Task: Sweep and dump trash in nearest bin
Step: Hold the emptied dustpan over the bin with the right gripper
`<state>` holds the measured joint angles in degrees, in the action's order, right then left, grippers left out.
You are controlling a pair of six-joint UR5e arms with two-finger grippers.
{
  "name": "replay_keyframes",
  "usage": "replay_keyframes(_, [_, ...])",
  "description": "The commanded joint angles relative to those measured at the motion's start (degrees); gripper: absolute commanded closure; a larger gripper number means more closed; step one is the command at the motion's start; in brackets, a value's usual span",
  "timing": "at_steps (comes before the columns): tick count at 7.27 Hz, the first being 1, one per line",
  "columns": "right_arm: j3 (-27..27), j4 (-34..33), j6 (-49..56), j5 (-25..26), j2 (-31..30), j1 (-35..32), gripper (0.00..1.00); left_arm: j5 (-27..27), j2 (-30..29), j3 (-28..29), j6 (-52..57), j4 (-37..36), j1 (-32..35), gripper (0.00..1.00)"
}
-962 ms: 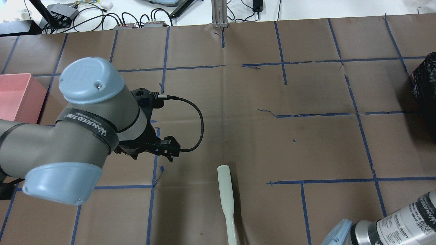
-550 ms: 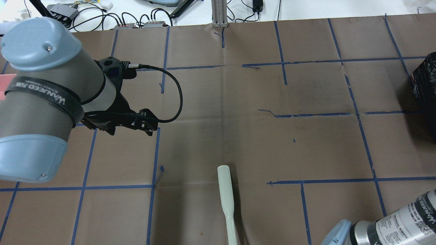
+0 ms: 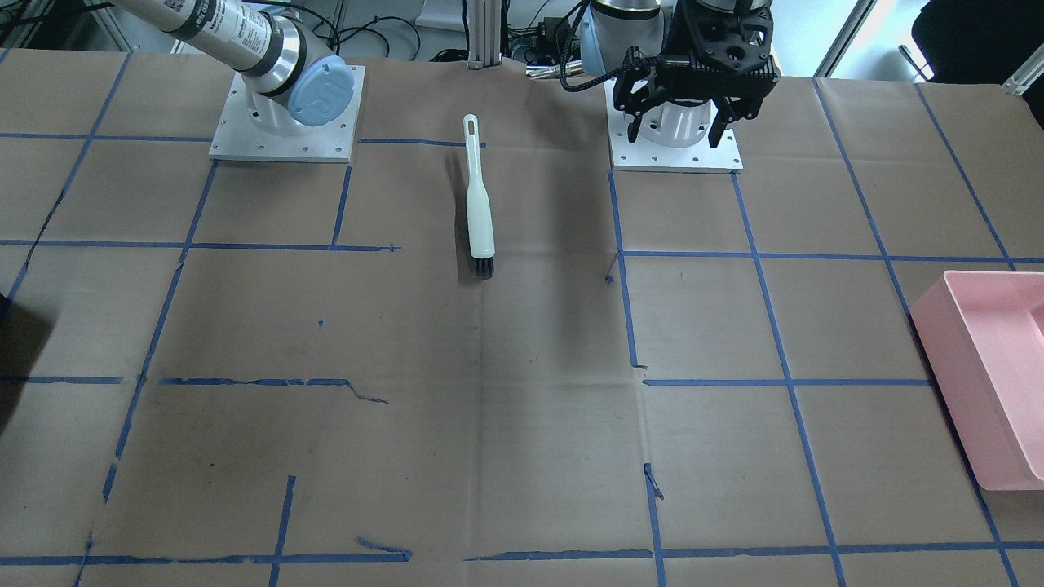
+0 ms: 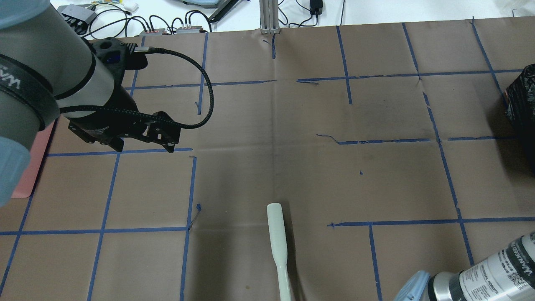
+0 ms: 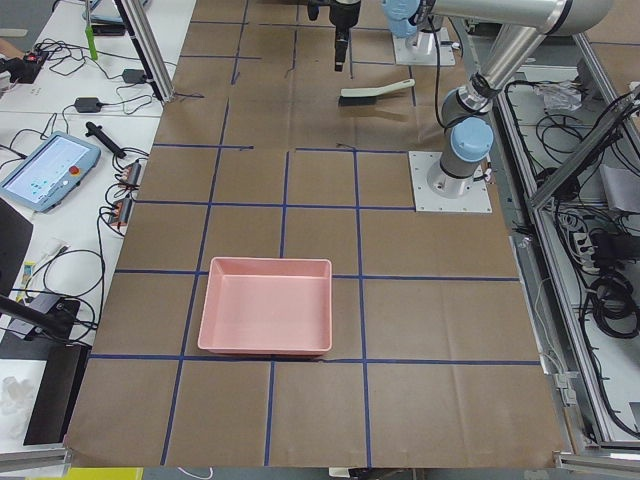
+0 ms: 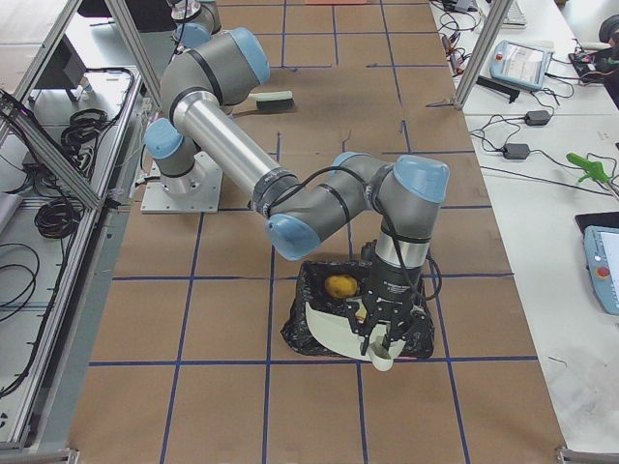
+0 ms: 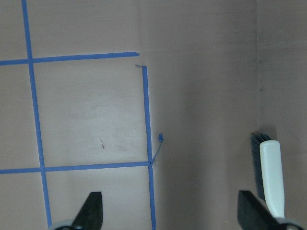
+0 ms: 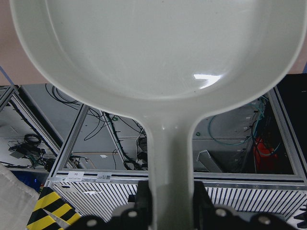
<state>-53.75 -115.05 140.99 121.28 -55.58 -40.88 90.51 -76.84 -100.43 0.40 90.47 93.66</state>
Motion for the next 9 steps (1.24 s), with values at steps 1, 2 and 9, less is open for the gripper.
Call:
replay_keyframes(1, [-0.30,0.79,-0.01,0.27,-1.19,-0.95,1.00,-0.15,0.63,-1.17,2.06,-1.95,-0.15,0.02])
replay_keyframes(2, [-0.38,1.06,-0.01,1.75,-2.85,-1.04,1.00,-0.15,0.72,-1.44,2.24,-1.96,-0.23,0.02])
replay_keyframes(9, [-23.05,1.75,-12.11,-8.58,-21.58,-1.48,1.00,-0.15,1.25,-2.40,2.50,-2.84,-3.31,0.01])
